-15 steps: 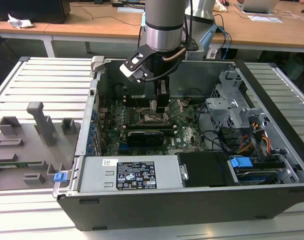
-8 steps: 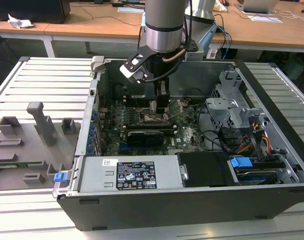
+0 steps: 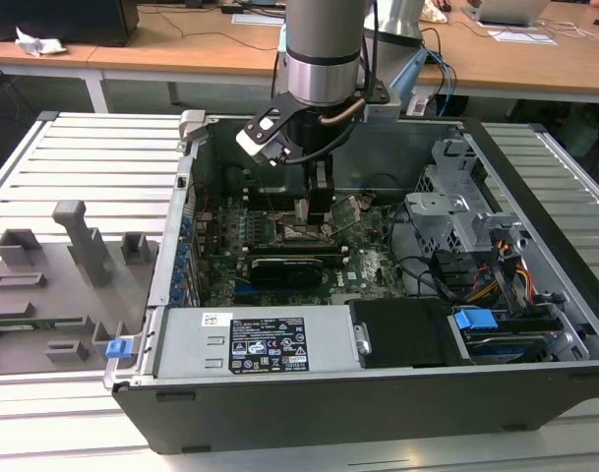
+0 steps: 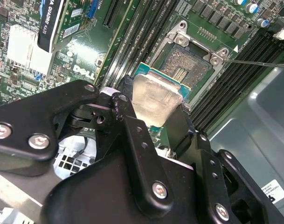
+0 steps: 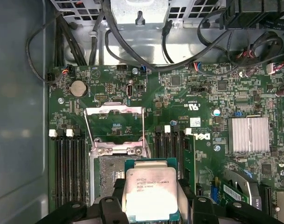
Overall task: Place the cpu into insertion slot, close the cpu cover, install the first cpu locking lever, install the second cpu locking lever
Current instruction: 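Place the cpu into insertion slot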
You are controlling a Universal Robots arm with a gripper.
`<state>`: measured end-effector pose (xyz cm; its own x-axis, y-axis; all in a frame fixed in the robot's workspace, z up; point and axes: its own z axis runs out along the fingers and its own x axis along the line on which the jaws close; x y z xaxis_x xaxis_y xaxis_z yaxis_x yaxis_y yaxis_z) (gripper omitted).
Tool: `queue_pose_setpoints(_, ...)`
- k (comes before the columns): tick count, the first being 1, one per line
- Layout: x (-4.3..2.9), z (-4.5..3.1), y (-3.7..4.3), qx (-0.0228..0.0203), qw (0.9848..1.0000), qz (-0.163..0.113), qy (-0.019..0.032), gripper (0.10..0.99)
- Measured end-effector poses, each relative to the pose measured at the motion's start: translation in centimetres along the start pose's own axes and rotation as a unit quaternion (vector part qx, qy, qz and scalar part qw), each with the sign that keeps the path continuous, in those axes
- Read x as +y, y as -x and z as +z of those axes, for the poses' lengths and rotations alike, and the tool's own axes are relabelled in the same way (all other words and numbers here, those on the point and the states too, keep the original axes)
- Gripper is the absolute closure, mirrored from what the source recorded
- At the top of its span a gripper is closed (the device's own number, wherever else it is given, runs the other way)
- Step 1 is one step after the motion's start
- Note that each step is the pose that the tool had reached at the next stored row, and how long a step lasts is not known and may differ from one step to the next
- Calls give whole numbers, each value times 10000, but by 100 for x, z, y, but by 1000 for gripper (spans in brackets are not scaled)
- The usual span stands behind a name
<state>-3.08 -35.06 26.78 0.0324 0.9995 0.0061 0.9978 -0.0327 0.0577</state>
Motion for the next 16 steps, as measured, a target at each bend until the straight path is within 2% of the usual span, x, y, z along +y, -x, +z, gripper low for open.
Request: queue_pose_setpoints(16,-4,48,-11,-1,10000,1,0,561)
